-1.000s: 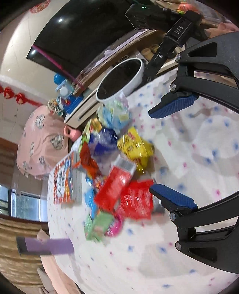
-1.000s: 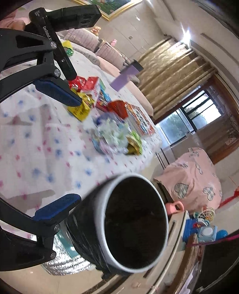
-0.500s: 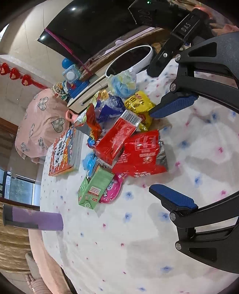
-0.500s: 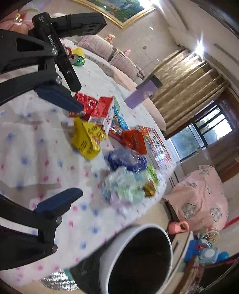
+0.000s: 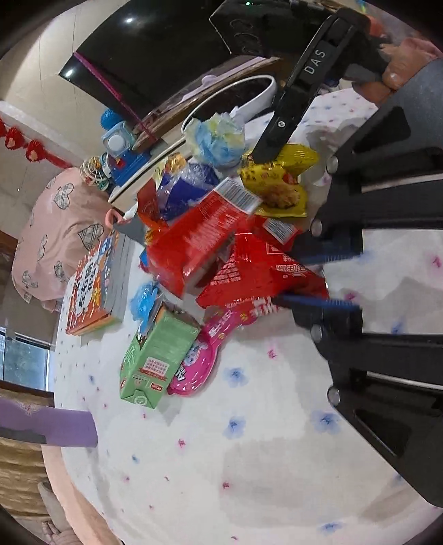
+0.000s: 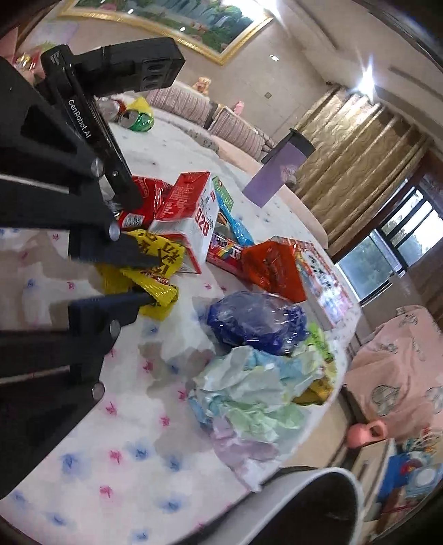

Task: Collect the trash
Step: 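Grasp the red wrapper with the left tool while the right tool grasps the yellow wrapper, then carry both wrappers over the trash bin and open both tools to drop them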

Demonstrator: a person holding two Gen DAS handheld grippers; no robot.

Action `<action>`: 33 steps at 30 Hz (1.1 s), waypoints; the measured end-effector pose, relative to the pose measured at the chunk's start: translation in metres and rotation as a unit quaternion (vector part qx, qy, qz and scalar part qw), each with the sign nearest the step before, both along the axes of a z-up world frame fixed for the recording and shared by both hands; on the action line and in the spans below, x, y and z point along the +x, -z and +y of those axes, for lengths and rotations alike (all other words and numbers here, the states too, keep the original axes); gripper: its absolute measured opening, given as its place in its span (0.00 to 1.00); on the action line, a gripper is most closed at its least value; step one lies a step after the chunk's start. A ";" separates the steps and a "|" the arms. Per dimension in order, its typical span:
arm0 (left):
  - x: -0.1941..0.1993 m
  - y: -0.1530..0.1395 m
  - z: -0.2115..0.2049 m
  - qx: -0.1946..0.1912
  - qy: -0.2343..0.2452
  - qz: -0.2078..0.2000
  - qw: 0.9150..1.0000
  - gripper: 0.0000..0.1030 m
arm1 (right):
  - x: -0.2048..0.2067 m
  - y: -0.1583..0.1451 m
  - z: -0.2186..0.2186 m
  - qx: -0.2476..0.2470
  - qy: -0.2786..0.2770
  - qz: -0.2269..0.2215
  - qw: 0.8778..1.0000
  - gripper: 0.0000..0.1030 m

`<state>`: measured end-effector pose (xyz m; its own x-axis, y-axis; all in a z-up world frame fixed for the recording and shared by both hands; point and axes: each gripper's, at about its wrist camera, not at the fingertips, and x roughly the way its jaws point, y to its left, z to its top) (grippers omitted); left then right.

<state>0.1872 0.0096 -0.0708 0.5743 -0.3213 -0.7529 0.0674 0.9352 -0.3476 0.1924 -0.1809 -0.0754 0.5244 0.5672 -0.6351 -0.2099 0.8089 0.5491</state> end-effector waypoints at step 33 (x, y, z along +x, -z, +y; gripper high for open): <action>-0.027 -0.035 -0.119 0.024 0.136 -0.034 0.990 0.04 | -0.065 -0.043 -0.118 -0.005 0.117 -0.055 0.992 0.07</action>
<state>0.1607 -0.1091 -0.0354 0.5217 -0.4351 -0.7338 0.3406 0.8949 -0.2885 0.1278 -0.2991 -0.0325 0.7073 0.4165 -0.5712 -0.0748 0.8476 0.5253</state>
